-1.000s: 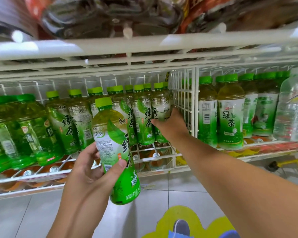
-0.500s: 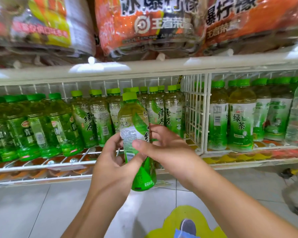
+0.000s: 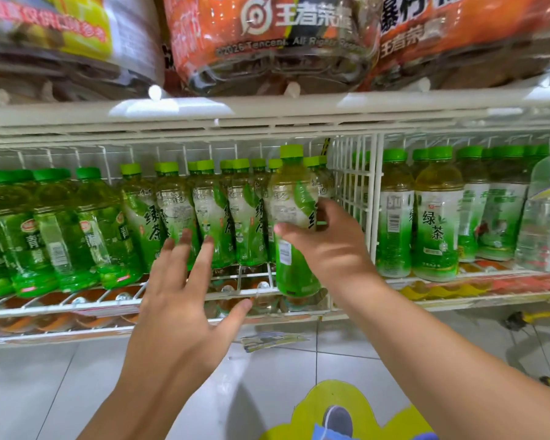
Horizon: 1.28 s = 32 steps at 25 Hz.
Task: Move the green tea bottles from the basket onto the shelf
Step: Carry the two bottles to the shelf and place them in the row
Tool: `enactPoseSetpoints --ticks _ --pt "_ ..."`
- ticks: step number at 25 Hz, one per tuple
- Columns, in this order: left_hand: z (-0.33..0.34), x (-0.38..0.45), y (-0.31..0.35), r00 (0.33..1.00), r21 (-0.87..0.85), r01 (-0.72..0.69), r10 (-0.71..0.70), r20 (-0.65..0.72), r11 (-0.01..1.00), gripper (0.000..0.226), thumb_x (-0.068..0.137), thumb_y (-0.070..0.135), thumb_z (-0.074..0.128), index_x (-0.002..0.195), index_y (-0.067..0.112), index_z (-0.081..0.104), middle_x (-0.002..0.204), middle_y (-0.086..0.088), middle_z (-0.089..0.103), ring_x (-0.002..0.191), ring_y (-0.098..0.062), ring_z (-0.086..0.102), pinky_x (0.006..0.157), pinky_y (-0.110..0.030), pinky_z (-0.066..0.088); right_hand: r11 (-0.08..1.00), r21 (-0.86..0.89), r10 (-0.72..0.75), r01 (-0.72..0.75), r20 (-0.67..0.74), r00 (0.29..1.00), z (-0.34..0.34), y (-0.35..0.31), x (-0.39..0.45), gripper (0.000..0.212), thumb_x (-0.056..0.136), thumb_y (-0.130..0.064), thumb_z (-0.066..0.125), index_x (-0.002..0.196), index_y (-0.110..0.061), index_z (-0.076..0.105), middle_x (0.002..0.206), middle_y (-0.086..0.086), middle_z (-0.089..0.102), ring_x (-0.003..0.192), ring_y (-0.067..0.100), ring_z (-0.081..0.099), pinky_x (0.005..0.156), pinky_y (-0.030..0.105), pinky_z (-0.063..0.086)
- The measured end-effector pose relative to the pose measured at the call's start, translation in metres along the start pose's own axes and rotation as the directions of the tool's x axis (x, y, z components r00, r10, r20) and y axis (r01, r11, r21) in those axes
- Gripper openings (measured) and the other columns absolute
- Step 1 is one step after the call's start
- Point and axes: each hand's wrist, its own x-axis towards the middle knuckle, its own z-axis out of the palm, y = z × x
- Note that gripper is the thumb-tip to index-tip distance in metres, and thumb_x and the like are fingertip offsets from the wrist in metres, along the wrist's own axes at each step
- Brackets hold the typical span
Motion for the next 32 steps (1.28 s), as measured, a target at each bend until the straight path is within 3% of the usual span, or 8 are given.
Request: enactPoseSetpoints --ticks 3,6,10,15,20,24,27,32 --pt "0.002 0.003 -0.006 0.999 0.071 -0.021 0.023 -0.036 0.997 0.093 0.079 0.079 0.041 0.158 0.034 0.02 0.168 0.003 0.003 0.155 -0.025 0.004 0.122 -0.055 0.019 0.996 0.076 -0.044 0.055 -0.142 0.989 -0.007 0.011 0.016 0.045 0.081 -0.033 0.084 0.12 -0.023 0.064 0.1 -0.008 0.075 0.08 0.002 0.07 0.071 0.024 0.058" --pt "0.007 0.001 -0.01 0.996 0.1 -0.05 0.057 -0.064 0.994 0.092 0.08 0.075 0.045 0.158 0.035 0.019 0.169 0.003 -0.003 0.155 -0.023 -0.002 0.123 -0.055 0.013 0.995 0.041 -0.075 0.089 -0.268 0.96 -0.007 0.022 0.032 0.037 0.082 -0.027 0.081 0.11 -0.016 0.06 0.084 0.004 0.072 0.059 0.014 0.063 0.05 0.028 0.045" --pt "0.012 -0.001 -0.013 0.994 0.106 -0.07 0.078 -0.076 0.992 0.094 0.079 0.073 0.049 0.159 0.035 0.017 0.168 0.005 -0.01 0.155 -0.021 -0.008 0.124 -0.053 0.007 0.994 -0.069 -0.107 0.089 -0.341 0.934 0.001 0.038 0.054 0.041 0.08 -0.03 0.081 0.109 -0.02 0.054 0.091 0.008 0.071 0.071 0.026 0.069 0.056 0.032 0.052" --pt "0.017 -0.001 -0.019 0.993 0.128 -0.07 0.082 -0.084 0.989 0.094 0.079 0.072 0.051 0.159 0.034 0.018 0.169 0.001 -0.005 0.155 -0.026 -0.003 0.124 -0.054 0.007 0.961 -0.276 -0.113 -0.001 -0.397 0.911 0.009 0.045 0.062 0.069 0.089 -0.032 0.076 0.144 -0.006 0.043 0.122 0.016 0.066 0.104 0.034 0.068 0.08 0.036 0.058" --pt "0.02 -0.007 -0.026 0.992 0.12 -0.08 0.091 -0.092 0.99 0.094 0.08 0.073 0.047 0.16 0.037 0.013 0.169 0.002 -0.008 0.155 -0.022 -0.009 0.124 -0.053 0.005 0.963 -0.269 -0.077 -0.029 -0.373 0.925 0.005 0.049 0.06 0.075 0.094 -0.031 0.072 0.153 -0.007 0.033 0.102 0.011 0.068 0.074 0.023 0.066 0.057 0.022 0.045" --pt "0.02 -0.009 -0.03 0.989 0.127 -0.092 0.106 -0.106 0.988 0.092 0.081 0.072 0.046 0.16 0.033 0.018 0.169 -0.001 -0.004 0.155 -0.025 -0.007 0.123 -0.054 0.007 0.974 -0.225 -0.049 -0.032 -0.345 0.937 0.004 0.045 0.06 0.08 0.093 -0.03 0.073 0.155 -0.01 0.028 0.089 0.009 0.07 0.067 0.023 0.068 0.05 0.032 0.055" --pt "0.022 -0.01 -0.034 0.989 0.133 -0.084 0.099 -0.109 0.988 0.091 0.081 0.072 0.046 0.158 0.028 0.027 0.169 -0.005 0.002 0.156 -0.026 -0.004 0.124 -0.054 0.008 0.975 -0.214 -0.124 0.058 -0.309 0.943 -0.001 0.057 0.055 0.082 0.093 -0.018 0.068 0.159 -0.015 0.02 0.082 0.01 0.065 0.058 0.022 0.058 0.043 0.027 0.041" --pt "0.024 -0.02 -0.04 0.989 0.145 -0.096 0.111 -0.1 0.985 0.09 0.081 0.071 0.044 0.158 0.026 0.029 0.169 -0.004 0.002 0.156 -0.025 -0.004 0.123 -0.052 0.008 0.894 -0.432 -0.245 0.119 -0.251 0.936 -0.007 0.066 0.048 0.085 0.098 -0.014 0.062 0.163 -0.01 0.008 0.122 0.017 0.066 0.089 0.03 0.071 0.06 0.028 0.054"
